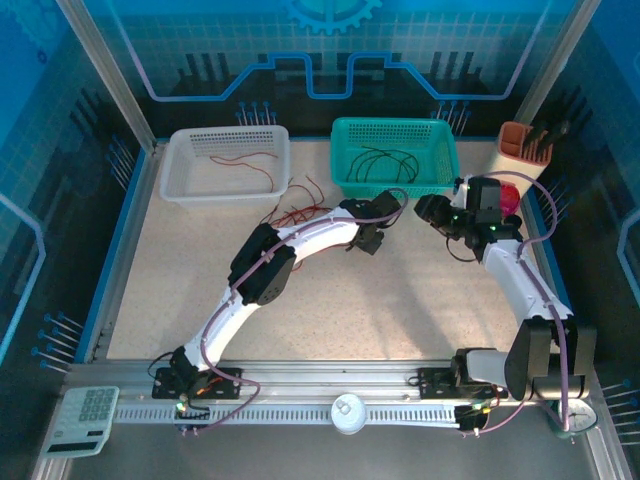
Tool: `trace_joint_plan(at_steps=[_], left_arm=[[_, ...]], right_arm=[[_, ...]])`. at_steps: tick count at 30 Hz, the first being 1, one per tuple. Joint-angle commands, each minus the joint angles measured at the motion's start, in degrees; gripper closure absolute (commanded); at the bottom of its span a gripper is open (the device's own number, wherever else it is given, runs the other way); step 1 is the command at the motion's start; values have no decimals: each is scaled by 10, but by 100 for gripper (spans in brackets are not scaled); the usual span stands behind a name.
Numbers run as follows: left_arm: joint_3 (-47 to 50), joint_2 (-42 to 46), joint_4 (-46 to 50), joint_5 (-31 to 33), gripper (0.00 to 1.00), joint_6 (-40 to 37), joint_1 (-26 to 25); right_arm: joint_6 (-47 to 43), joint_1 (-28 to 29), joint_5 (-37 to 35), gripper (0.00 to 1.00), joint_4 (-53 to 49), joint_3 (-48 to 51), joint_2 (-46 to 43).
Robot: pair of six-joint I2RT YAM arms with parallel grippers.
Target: Untangle the cables
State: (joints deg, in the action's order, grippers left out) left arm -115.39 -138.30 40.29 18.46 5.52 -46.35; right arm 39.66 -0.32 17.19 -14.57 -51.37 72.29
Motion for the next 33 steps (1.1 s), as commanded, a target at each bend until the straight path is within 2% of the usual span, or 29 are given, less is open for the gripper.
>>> trace_joint_plan(at_steps=[1,3,10,19,33], left_arm=[[30,52,-36,10,65,-2,1],[28,55,-36,8,61,-2,3],[-7,29,-14,-5,60,5,18],[-11,10,-10,-34,65,11,28],[7,-2,-14,-43,66,22,24]], right_arm=[[-3,8,9,49,-9,-6,-8],[-1,11,9,49,-7,-5,-4],[-3,13,7,49,-7,-4,1],[-3,13,4,49,-11,-7,-2],[2,15,5,48,-9,-13,-2]])
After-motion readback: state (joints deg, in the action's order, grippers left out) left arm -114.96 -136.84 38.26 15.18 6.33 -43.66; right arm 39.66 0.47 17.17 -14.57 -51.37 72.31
